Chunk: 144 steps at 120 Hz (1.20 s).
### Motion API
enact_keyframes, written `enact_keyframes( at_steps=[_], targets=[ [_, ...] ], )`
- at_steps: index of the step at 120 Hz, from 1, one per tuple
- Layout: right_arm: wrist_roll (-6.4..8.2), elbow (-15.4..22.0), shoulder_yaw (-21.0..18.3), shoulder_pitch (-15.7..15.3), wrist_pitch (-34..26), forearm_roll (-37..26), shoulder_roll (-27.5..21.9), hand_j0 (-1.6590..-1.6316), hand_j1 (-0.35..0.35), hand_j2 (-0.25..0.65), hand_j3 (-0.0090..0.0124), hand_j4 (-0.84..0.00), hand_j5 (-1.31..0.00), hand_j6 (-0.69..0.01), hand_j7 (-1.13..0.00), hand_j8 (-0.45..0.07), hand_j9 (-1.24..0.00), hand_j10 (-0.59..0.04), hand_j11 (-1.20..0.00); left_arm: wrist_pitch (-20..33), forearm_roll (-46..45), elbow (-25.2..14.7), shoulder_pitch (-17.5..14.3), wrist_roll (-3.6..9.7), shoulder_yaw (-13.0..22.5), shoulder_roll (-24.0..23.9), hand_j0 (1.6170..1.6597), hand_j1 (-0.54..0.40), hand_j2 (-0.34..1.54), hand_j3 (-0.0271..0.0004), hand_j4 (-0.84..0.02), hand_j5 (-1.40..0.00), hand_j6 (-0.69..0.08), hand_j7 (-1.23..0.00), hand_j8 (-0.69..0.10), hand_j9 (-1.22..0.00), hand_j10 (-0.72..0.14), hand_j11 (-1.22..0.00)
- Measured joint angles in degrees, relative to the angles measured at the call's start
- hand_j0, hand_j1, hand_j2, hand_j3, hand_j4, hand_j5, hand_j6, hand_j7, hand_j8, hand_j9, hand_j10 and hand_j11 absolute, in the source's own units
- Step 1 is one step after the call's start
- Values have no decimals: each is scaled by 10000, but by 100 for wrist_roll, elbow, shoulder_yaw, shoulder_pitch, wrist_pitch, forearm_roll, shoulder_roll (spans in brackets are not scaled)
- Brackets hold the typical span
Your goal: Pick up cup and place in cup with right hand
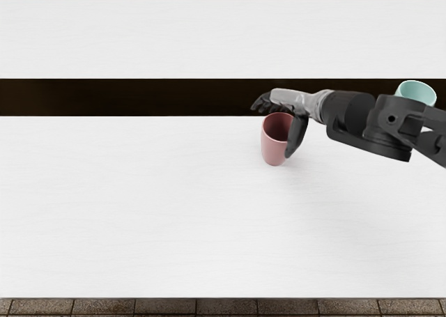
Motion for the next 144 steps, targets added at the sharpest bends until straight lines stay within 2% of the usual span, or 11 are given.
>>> enact_keyframes(
  at_steps=[18, 31, 43, 44, 48, 63, 84, 107, 122, 129, 144],
  targets=[
    [0, 4, -11, -73, -94, -49, 0, -16581, 192, -597, 0, -3107, -4005, -3118, -4003, -3097, -4006, -3099, -4005, 0, 0, 1, 0, 1, 0, 0, 16581, 3490, -1, 0, 0, 0, 0, 0, 1, 0, 1, 0],
    [0, 7, -8, -143, -145, -132, -3, -16580, 515, -628, -1, -3465, -4340, -3397, -4376, -2693, -4391, -3434, -4381, 0, 0, 1, 0, 2, -1, 0, 16581, 3489, 0, -1, 0, -1, 0, -1, 1, -1, 1, -1],
    [0, 12, -7, -171, -193, -169, -1, -16579, 856, -622, -1, -3795, -4739, -3257, -4789, -2700, -4804, -3328, -4800, 0, 0, 2, 0, 2, -1, 0, 16581, 3489, 0, -1, 0, -1, 0, -1, 1, -1, 1, -1],
    [0, 13, -7, -171, -194, -171, -1, -16579, 876, -632, 0, -3812, -4784, -3301, -4823, -2545, -4844, -3312, -4833, 0, 0, 2, 0, 2, -1, 0, 16581, 3489, 0, -1, 0, -1, 0, -1, 1, -1, 1, -1],
    [0, 16, -3, -175, -200, -174, -4, -16576, 898, -441, -1, -3901, -4914, -3408, -4950, -2736, -4974, -3362, -4965, 0, 0, 2, 0, 3, -1, 0, 16581, 3489, 0, -1, 0, -1, 0, -1, 1, -1, 1, -1],
    [0, 41, 30, -181, -195, -174, -26, -16573, 938, 234, -1, -4150, -5368, -3693, -5363, -2829, -5424, -3417, -5398, 0, 0, 1, 0, 2, 0, 0, 16581, 3489, 0, -1, 0, -1, 0, -1, 1, -1, 1, -1],
    [-1, 115, 130, -171, -120, -140, -136, -16555, 733, -92, -9, -4386, -5829, -3707, -5767, -2752, -5845, -3399, -5787, 0, 0, 1, 0, 3, 0, 0, 16581, 3490, -1, 0, 0, 0, 0, 0, 0, 0, 1, 0],
    [-1, 108, 608, -166, 349, -68, -405, -16547, 581, -274, 2, -4492, -6044, -3742, -5950, -2761, -6027, -3398, -5987, 0, 0, 2, 0, 1, 0, 0, 16581, 3490, -1, 0, 0, 0, 0, 0, 0, 0, 1, 0],
    [-1, 73, 917, -105, 742, 70, -624, -16545, 496, -334, -4, -4501, -6133, -3794, -6007, -2781, -6110, -3445, -6044, 0, 0, 2, 0, 3, 0, 0, 16581, 3490, -1, 0, 0, 0, 0, 0, 0, 0, 1, 0],
    [-1, -3, 1057, -59, 937, 123, -708, -16545, 464, -369, 3, -4494, -6165, -3799, -6020, -2787, -6138, -3453, -6069, 0, 0, 1, 0, 3, 0, 0, 16581, 3490, -2, 0, 0, 0, 0, 0, 1, 0, 1, 0],
    [-1, -233, 1179, 241, 1317, 281, -914, -16545, 364, -458, 0, -4458, -6183, -3884, -6014, -2862, -6150, -3534, -6066, 0, 0, 2, 0, 3, 0, 0, 16581, 3490, -2, 0, 0, 1, 0, 1, 0, 1, 1, 1]
  ],
)
